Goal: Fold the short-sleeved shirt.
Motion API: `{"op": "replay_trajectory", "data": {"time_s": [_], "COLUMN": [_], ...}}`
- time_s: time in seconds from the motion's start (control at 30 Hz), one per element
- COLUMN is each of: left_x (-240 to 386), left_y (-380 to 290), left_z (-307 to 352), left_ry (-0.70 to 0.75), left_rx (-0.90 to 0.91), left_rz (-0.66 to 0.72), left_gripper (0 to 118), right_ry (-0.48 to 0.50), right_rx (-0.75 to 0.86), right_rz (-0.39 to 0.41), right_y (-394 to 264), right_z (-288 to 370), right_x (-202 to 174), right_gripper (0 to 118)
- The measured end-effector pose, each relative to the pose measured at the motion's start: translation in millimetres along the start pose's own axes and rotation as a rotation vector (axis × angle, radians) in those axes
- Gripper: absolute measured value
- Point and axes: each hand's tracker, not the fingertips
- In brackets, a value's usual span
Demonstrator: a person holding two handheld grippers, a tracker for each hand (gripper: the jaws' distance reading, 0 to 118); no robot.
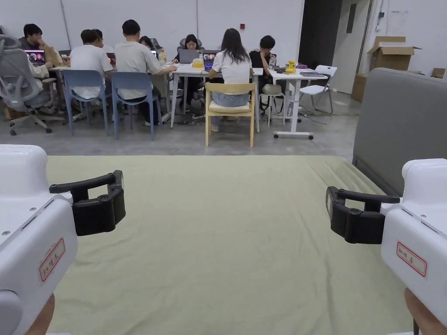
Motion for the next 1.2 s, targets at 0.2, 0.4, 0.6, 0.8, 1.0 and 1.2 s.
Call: {"op": "replay_trajectory", "data": {"time_s": [0.2,0.4,0.6,0.8,1.0,1.2], "left_x": [-0.9,-2.9,-4.9,-5.2,-5.0,-4.9], "left_y": [-1.6,-3.7,-4.1,-3.8,-3.6,-4.4], "left_z": [-0.2,-0.6,-1.9,-1.9,-2.4,-1.6], "left_ry": [0.004,0.009,0.010,0.009,0.014,0.010], "left_rx": [-0.004,-0.004,-0.003,0.005,0.008,0.008], "left_rz": [-0.004,0.008,0.018,0.016,0.010,0.022], "left_gripper": [118,118,118,118,118,118], "right_ry": [0.004,0.004,0.006,0.010,0.013,0.006], "right_rx": [-0.004,-0.015,-0.015,-0.015,-0.016,-0.016], "right_rz": [0.002,0.005,-0.001,0.014,0.014,0.019], "right_y": [-0.5,-1.7,-1.9,-3.8,-5.1,-5.7], "right_z": [-0.8,-2.6,-3.6,-4.7,-5.3,-5.1], "right_x": [-2.6,-3.6,-3.8,-6.5,-7.8,-8.4], "right_gripper": [118,118,118,118,118,118]}}
